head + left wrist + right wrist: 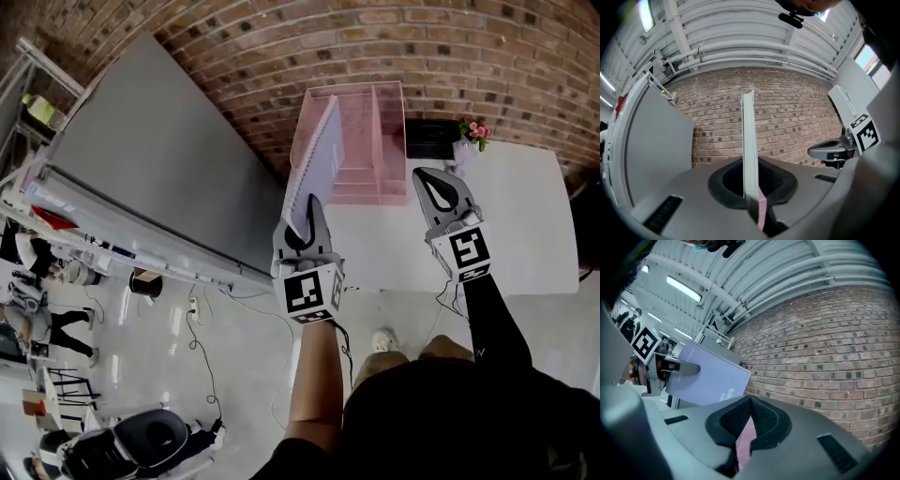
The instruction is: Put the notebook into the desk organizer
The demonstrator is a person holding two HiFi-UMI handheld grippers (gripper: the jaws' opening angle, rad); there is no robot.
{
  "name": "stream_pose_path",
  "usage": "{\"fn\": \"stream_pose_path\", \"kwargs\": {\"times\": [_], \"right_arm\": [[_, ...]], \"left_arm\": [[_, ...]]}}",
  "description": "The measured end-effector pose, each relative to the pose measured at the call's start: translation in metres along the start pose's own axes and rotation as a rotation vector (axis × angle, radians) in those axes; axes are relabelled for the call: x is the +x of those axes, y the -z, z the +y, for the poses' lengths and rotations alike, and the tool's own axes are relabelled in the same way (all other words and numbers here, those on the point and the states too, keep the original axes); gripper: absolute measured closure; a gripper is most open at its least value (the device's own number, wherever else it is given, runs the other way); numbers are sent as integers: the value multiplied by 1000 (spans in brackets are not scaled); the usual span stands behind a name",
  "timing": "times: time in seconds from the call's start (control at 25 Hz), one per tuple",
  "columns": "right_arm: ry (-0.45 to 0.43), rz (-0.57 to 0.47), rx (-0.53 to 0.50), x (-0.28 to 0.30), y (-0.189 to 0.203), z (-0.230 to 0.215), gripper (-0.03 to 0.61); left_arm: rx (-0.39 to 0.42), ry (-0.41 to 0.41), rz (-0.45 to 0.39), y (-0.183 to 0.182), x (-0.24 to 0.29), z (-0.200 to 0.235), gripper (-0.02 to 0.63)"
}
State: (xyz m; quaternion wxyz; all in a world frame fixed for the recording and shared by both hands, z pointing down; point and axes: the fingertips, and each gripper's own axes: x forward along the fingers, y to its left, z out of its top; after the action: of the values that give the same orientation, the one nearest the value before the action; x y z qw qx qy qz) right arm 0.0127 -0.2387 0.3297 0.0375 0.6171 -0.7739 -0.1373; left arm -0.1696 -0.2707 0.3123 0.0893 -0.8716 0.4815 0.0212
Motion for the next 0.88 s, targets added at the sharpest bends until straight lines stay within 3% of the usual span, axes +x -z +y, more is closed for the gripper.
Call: {"fn": "stream_pose_path", "kwargs": {"times": [0.32, 0.6, 0.88], "right_arm": [[88, 27, -15, 11, 10, -5, 558], [136, 51, -12, 6, 22, -25, 558], [113, 52, 9, 19, 28, -57, 558]], "left_arm": [[-37, 82, -32, 3, 35, 10, 575], [-58, 139, -47, -4, 64, -10, 575], [-61, 167, -39, -17, 96, -41, 575]]}}
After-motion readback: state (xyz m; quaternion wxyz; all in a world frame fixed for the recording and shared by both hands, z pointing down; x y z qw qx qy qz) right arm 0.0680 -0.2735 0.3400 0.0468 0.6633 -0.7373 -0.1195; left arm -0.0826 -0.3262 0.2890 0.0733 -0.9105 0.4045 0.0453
